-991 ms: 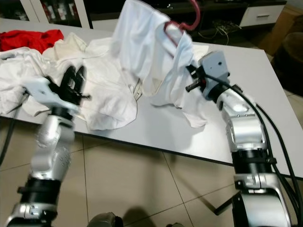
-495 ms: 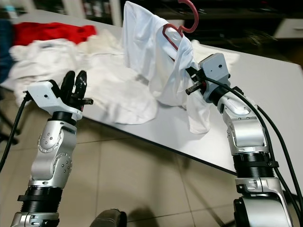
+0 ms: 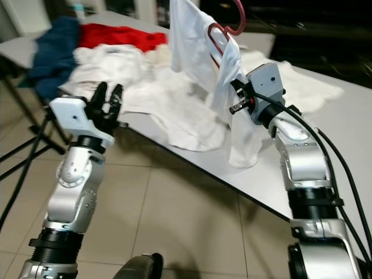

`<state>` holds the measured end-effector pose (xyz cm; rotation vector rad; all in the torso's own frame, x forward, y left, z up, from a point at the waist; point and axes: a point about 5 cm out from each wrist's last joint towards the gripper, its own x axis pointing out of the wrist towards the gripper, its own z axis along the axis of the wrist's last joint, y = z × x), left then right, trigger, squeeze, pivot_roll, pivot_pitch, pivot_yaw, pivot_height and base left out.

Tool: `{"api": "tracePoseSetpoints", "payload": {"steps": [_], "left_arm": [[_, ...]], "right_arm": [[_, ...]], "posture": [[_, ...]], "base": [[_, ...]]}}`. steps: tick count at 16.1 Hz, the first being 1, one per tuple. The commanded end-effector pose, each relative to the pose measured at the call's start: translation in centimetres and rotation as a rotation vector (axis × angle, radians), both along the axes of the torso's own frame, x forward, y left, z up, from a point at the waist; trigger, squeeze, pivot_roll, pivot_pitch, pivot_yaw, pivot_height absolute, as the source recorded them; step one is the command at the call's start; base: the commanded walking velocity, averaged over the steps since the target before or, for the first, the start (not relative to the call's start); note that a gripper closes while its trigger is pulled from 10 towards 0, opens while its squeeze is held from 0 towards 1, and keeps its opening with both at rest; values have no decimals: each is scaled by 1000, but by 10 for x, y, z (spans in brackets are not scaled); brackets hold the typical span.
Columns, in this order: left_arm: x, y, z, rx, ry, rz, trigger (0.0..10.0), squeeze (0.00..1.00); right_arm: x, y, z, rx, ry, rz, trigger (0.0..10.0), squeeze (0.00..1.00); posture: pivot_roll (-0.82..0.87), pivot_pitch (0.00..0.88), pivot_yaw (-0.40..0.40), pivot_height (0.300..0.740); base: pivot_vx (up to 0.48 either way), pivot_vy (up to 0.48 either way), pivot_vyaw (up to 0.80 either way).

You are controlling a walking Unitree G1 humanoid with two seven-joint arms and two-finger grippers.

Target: Hang hanger

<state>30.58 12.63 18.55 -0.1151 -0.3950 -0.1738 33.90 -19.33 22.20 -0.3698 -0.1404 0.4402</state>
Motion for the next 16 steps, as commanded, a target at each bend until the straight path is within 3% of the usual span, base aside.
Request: {"api": "tracePoseSetpoints", "payload": {"steps": [1,3,16], "left_arm": [[0,2,2,16,-17,9,10000,0],[-1,7,1,14,-12,25,10000,0],[-2,2,2,34,-25,18,10000,0]], "right_arm": [[-7,9,7,-5,-23,80,10000,0],[-17,12,-1,-2,3,123,10000,0],[-19,13,15,11,-44,109,10000,0]], "posture": [[141,0,38,740],[143,0,38,740],[140,0,40,740]], "base": [[0,0,794],[0,0,788],[0,0,788]]}}
